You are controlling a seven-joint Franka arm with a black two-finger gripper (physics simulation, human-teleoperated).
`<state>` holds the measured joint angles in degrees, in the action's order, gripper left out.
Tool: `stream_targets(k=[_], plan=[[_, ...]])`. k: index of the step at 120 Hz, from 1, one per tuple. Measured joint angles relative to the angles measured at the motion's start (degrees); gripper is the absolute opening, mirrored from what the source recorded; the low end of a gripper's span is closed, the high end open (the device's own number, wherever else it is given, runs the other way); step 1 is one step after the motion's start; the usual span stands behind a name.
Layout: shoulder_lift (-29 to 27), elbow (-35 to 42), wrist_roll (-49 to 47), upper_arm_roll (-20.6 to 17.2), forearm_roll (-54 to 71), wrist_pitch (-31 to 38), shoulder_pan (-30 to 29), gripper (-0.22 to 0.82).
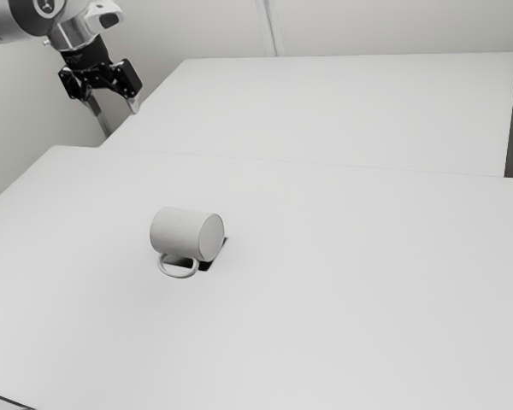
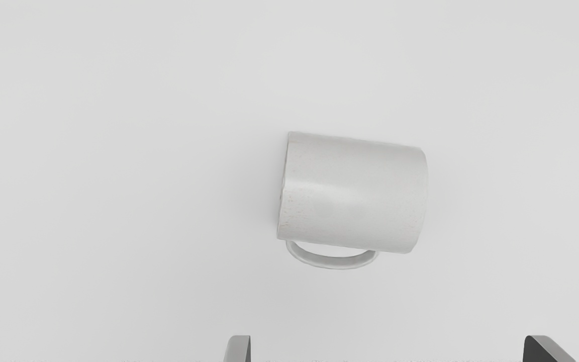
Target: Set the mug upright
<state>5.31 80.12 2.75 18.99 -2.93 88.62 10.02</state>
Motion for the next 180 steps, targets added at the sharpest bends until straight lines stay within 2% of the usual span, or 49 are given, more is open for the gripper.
stream_targets(k=[20,32,42,53,70,86,116,146,180], plan=[[-1.88,5.69,0.6,0.23,-0.42,0.17,-1.95,0.59],[-4.91,14.61,2.55,0.45,-6.4,1.37,-5.57,0.59],[-4.94,21.54,5.72,3.0,-14.74,3.03,-7.65,0.59],[-1.94,24.37,10.35,6.08,-23.45,4.87,-10.54,0.59],[6.64,25.14,19.36,9.85,-37.33,6.51,-17.75,0.59],[12.16,26.03,28.11,11.09,-48.57,7.18,-17.74,0.59],[16.59,29.92,43.09,11.24,-65.82,5.56,-17.05,0.59],[18.19,31.88,53.24,11.24,-71.33,4.36,-15.96,0.59],[21.26,31.5,60.64,10.36,-76.3,3.97,-14.85,0.59]])
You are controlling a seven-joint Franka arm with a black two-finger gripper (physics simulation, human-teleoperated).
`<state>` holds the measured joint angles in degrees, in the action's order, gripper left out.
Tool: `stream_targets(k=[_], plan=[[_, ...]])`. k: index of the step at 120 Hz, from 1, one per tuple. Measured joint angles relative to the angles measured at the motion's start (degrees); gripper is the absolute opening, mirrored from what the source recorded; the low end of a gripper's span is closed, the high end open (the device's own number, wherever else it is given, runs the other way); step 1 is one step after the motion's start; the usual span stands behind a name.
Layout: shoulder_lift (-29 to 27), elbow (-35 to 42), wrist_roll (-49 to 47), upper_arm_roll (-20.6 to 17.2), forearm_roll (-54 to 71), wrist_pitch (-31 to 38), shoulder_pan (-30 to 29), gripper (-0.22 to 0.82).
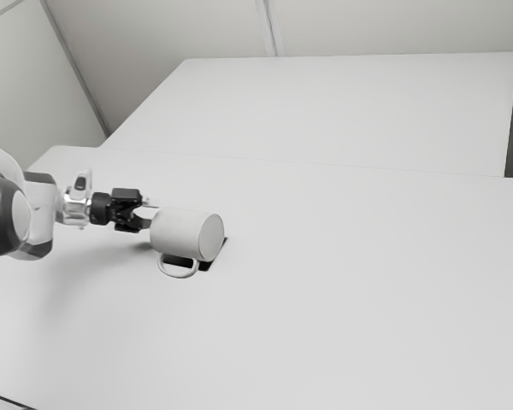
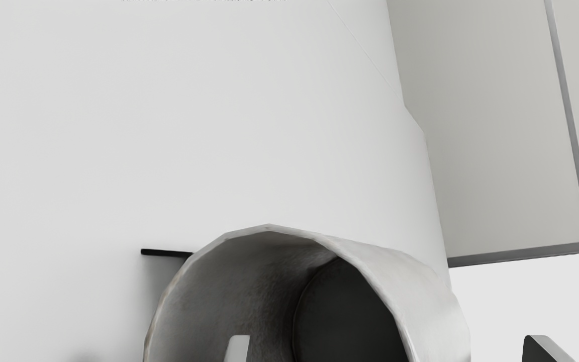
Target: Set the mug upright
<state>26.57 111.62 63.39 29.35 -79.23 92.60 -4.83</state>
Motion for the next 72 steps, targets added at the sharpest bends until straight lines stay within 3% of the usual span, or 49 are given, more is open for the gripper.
stream_targets(k=[40,60,72], plan=[[1.0,0.41,5.27,-1.61,-2.42,-0.11,1.31,0.57],[1.03,0.54,6.99,-1.67,-3.1,-0.18,1.32,0.17],[1.02,0.67,7.8,-1.68,-3.88,-0.55,1.31,0.01]])
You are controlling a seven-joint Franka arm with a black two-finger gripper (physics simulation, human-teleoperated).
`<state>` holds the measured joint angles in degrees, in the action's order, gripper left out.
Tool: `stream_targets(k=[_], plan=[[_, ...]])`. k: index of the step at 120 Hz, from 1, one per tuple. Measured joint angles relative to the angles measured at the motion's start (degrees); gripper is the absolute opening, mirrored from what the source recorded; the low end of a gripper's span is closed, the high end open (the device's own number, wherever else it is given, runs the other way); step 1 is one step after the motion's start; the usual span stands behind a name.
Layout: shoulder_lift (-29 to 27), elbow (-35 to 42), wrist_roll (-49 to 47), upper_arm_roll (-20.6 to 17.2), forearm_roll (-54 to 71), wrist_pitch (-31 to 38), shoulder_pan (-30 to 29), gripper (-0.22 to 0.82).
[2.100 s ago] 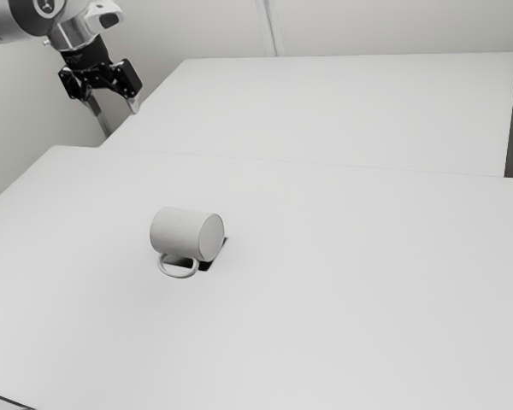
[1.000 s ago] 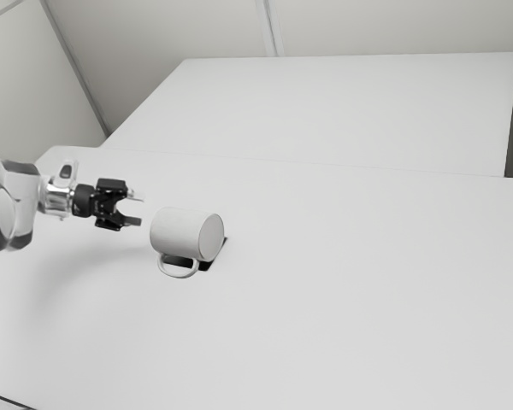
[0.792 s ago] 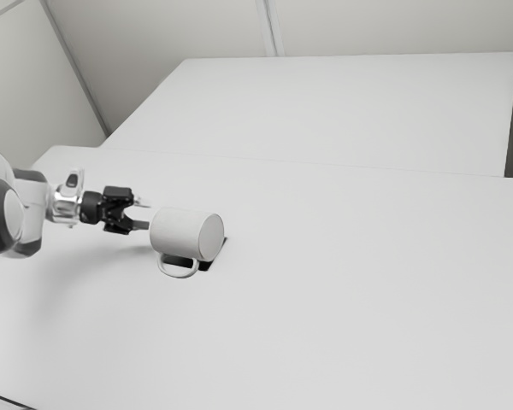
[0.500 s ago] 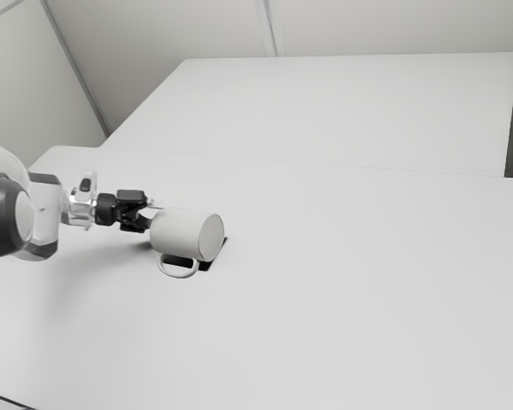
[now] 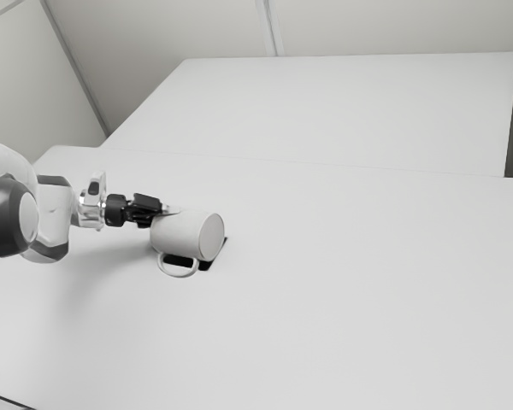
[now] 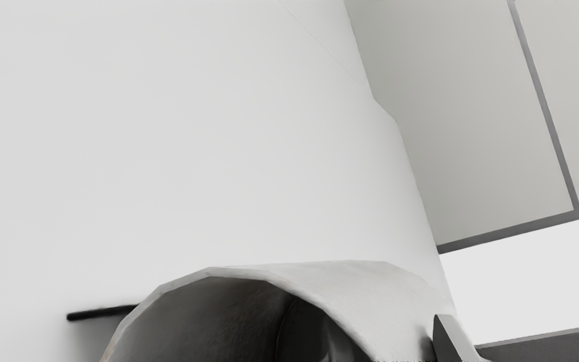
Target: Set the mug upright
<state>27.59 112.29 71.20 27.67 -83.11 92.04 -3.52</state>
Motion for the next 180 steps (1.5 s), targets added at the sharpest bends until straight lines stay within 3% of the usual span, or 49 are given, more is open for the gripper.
stream_targets(k=[28,55,68,93,127,136,157,180], plan=[[-0.24,-0.49,1.48,-0.11,-3.35,-2.02,0.78,-0.12],[-1.74,-3.93,2.51,-1.67,-5.05,-3.74,1.18,-0.16],[-1.98,-10.4,2.84,-1.65,-2.39,-3.79,1.43,-0.15],[-2.76,-21.08,2.89,-4.31,18.2,3.23,3.65,-0.15],[-9.48,-22.58,-11.39,-11.94,64.52,13.67,6.7,-0.16],[-12.08,-19.49,-17.05,-13.6,71.83,15.26,7.37,-0.16],[-23.95,-0.28,-29.64,-14.7,80.32,24.33,9.86,-0.16],[-30.45,12.95,-41.91,-15.65,83.68,35.25,12.06,-0.16]])
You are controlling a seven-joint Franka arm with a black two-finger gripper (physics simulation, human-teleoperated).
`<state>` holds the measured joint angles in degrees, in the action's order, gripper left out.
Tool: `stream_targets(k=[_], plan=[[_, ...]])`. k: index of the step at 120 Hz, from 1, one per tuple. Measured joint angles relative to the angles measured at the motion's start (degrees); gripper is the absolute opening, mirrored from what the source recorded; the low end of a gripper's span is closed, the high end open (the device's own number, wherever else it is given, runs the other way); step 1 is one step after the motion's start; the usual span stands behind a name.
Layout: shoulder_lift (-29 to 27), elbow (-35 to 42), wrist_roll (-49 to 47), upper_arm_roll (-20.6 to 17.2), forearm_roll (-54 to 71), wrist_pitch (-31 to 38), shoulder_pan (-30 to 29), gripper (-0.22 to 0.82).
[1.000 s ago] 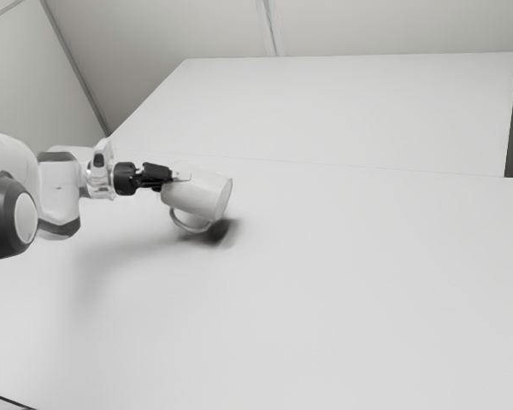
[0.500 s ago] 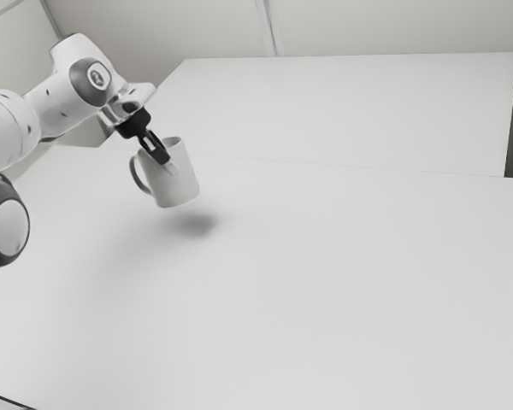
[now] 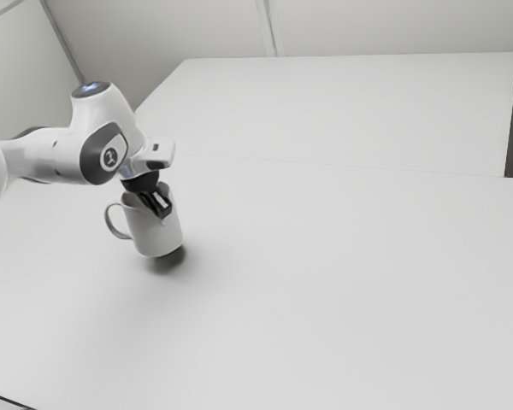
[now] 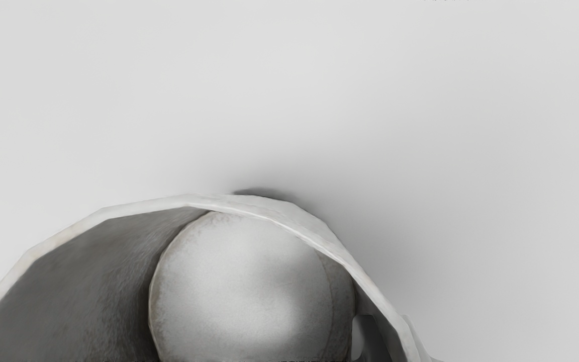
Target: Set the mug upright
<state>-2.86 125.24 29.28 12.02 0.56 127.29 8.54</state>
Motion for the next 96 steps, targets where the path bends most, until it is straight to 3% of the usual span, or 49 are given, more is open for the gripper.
stream_targets(k=[18,48,73,96], plan=[[-3.76,7.09,-8.51,-1.12,0.7,6.46,1.14,-0.16],[-4.26,11.43,-19.45,-1.38,0.91,11.59,1.89,-0.16],[-3.77,11.6,-25.56,-1.38,0.79,12.87,1.9,0.26],[-5.72,9.22,-29.42,-1.33,0.77,11.2,1.92,0.46]])
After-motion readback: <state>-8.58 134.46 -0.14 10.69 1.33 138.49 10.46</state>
